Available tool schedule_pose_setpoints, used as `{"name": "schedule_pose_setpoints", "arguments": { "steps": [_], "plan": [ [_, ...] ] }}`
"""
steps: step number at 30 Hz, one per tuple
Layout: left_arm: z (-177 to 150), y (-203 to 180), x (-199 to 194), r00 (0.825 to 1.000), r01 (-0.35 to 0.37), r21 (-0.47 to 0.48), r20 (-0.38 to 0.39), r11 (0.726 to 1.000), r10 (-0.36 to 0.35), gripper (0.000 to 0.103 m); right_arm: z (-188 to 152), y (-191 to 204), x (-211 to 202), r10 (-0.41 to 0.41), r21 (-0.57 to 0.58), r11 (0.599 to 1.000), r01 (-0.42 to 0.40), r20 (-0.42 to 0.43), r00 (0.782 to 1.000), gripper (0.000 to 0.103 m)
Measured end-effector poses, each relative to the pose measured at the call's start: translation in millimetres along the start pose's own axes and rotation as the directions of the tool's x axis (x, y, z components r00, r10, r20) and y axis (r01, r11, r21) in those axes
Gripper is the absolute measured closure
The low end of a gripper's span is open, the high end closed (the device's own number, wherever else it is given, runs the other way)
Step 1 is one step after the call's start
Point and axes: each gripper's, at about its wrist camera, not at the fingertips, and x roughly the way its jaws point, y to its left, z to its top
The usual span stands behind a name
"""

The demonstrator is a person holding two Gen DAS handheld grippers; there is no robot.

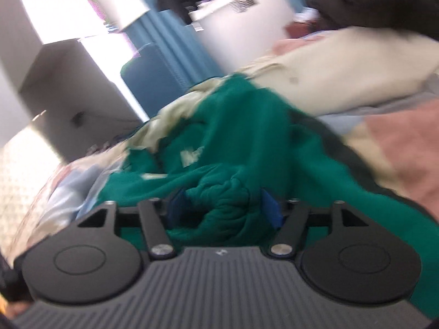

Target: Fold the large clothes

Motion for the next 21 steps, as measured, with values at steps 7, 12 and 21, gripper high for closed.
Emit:
{"name": "schedule_pose_setpoints", "arguments": {
  "steps": [7, 12, 21],
  "plan": [
    [11.3, 0.0, 39.8, 0.999, -0.004, -0.095, -0.033, 0.995, 0.001, 0.038, 9.5, -3.2, -16.5, 0.048, -0.034, 0.998, -0.046, 0.064, 0.997, 0.03],
    [16.9, -0.3, 66.4, 0.999, 0.0, -0.122, -0.041, 0.993, -0.006, 0.073, -4.3, 10.7, 3.3, 0.069, -0.19, 0.979, -0.076, -0.046, 0.997, 0.03],
    [52.4, 17.2, 17.8, 0.988, 0.086, -0.203, 0.14, 0.975, -0.059, 0.097, -22.5, 32.7, 25.3, 0.056, -0.38, 0.921, -0.083, -0.081, 0.995, 0.067]
  ]
}}
